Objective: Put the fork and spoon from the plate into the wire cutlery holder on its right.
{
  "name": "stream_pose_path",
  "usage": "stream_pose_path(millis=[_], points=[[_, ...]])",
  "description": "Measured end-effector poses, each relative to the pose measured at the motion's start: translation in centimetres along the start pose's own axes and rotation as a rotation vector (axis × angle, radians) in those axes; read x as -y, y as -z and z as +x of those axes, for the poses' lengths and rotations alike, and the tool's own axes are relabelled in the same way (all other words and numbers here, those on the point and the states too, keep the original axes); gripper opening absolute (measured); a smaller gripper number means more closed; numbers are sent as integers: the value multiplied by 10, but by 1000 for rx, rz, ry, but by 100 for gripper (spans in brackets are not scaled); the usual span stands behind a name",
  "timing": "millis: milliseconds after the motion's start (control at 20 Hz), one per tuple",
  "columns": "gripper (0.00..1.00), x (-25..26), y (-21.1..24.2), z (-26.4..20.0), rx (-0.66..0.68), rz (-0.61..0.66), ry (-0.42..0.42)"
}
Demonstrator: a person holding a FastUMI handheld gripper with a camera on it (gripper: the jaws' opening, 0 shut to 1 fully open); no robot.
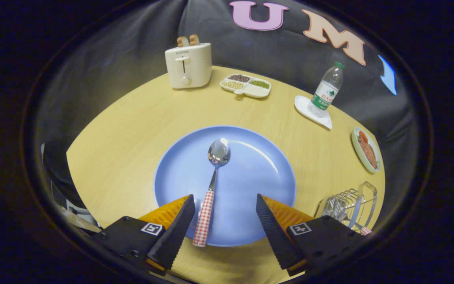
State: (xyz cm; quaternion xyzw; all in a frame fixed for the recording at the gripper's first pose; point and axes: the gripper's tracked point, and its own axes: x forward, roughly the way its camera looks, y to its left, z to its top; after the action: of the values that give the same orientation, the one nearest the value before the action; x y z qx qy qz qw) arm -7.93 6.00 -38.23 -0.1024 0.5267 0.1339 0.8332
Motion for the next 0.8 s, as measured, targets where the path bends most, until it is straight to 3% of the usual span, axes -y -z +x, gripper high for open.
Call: stream_pose_path(millis=[350, 750, 800], points=[[93, -13, 10, 7, -25, 35, -65], [33, -18, 11, 6, -19, 68, -74], [30, -19, 12, 5, -21, 67, -75]])
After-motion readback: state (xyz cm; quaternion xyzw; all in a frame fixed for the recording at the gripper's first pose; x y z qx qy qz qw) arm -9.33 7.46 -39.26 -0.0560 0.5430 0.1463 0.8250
